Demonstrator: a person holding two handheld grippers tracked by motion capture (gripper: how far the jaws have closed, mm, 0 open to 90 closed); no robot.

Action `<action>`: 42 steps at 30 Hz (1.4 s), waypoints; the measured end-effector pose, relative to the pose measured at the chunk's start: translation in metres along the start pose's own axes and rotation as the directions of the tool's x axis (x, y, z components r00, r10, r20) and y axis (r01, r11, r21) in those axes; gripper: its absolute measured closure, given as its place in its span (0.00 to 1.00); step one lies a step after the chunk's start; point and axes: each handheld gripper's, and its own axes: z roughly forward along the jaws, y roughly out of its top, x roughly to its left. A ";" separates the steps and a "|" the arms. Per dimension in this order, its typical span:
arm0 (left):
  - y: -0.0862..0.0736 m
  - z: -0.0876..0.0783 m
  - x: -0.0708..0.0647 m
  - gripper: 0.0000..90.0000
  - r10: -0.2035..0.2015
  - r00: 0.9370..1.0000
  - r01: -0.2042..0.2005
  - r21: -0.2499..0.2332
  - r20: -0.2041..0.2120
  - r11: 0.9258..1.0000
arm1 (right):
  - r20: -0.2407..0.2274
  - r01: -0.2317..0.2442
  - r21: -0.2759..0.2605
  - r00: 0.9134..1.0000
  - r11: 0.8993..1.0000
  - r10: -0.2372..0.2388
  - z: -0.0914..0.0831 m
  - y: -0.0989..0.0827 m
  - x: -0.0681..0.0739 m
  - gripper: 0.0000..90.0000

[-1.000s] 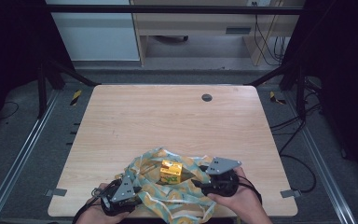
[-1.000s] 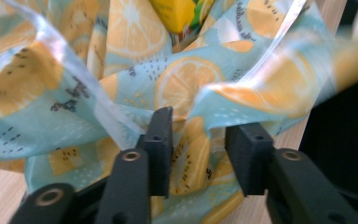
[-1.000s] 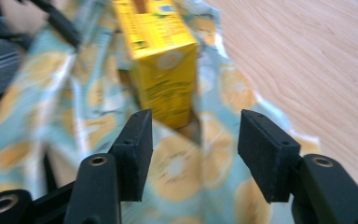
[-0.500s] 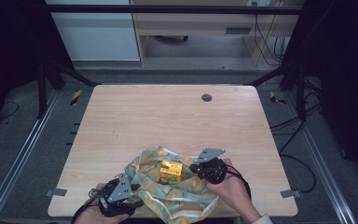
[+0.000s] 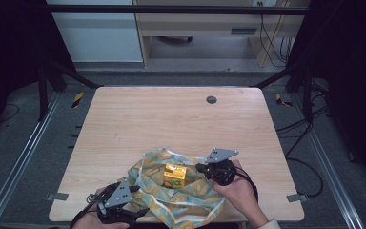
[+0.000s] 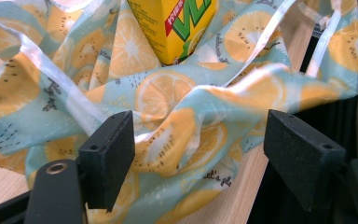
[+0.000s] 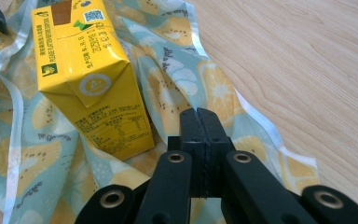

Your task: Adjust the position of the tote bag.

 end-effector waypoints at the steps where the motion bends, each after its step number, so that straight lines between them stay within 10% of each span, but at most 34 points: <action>1: 0.000 -0.004 0.000 0.26 0.003 1.000 -0.003 -0.008 -0.001 1.000 | 0.002 -0.003 -0.003 1.000 1.000 0.003 0.000 0.000 0.000 1.00; 16: 0.053 0.014 0.002 0.33 0.041 0.999 -0.042 -0.089 -0.006 0.995 | -0.016 -0.033 -0.053 0.999 0.998 0.032 -0.001 -0.001 -0.004 1.00; 25: 0.028 0.053 0.014 0.26 0.060 0.997 -0.059 0.042 -0.043 0.997 | -0.019 -0.041 -0.058 0.999 0.997 0.040 0.002 -0.002 -0.004 0.99; 42: 0.022 0.075 0.002 0.43 0.104 0.995 -0.105 0.106 0.010 0.989 | -0.018 -0.069 -0.081 0.998 0.994 0.067 0.000 -0.001 -0.010 0.99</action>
